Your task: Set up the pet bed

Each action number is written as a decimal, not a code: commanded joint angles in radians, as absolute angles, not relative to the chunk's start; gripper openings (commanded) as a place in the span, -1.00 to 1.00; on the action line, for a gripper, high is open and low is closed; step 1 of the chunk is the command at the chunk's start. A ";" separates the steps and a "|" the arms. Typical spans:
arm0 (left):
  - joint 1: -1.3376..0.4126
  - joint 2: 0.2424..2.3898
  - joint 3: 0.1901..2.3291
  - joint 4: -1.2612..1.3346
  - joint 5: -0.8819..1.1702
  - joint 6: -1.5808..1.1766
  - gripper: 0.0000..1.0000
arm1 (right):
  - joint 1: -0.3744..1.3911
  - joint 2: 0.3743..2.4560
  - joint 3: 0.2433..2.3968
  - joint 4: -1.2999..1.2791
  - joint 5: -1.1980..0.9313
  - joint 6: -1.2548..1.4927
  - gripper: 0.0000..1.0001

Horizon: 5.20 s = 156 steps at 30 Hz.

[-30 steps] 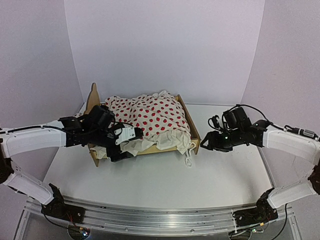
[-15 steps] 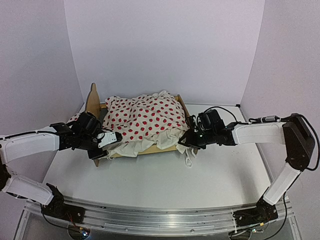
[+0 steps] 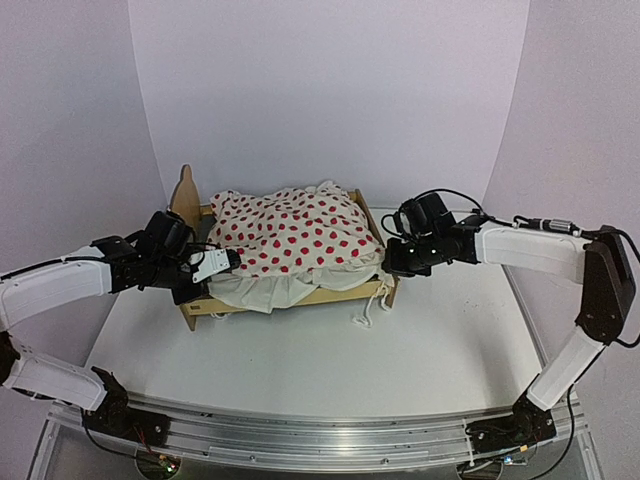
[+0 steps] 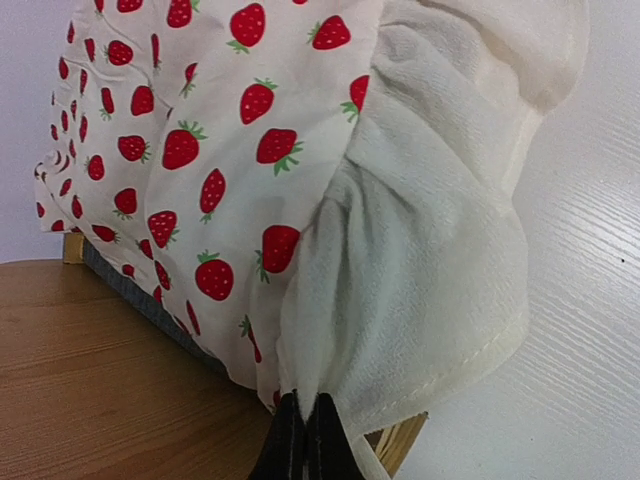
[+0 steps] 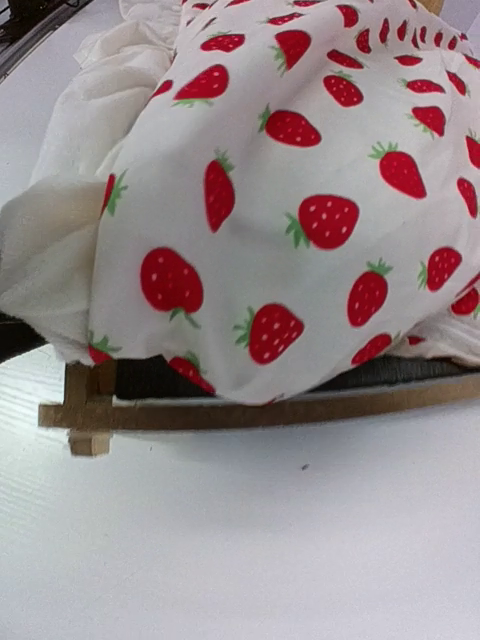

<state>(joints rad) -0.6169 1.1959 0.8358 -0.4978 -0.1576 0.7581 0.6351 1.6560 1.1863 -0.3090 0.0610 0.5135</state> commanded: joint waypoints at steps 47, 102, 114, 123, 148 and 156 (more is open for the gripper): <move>-0.599 1.256 1.003 -0.312 0.138 0.317 -1.00 | 1.116 2.097 1.509 0.541 -0.107 0.207 -0.45; -0.598 1.278 0.962 -0.241 0.198 0.265 -1.00 | 1.121 2.401 1.702 0.532 0.197 0.322 -1.00; -0.594 1.132 0.972 -0.443 0.277 0.376 0.85 | 1.076 2.349 1.688 0.532 0.069 0.425 -1.00; -0.526 0.995 0.950 -0.657 0.510 0.477 0.58 | 1.027 2.305 1.669 0.510 -0.058 0.510 -1.00; -0.525 1.310 0.772 -0.208 0.276 0.323 -0.22 | 1.026 2.209 1.759 0.232 -0.136 0.758 -1.00; -0.523 1.350 0.770 -0.120 0.201 0.282 -0.53 | 1.024 2.179 1.719 0.264 -0.112 0.745 -1.00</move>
<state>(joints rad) -0.5289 1.3417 0.7733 -0.2139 0.2392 0.3236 1.0260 2.2486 1.7213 0.2252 -0.1135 0.7350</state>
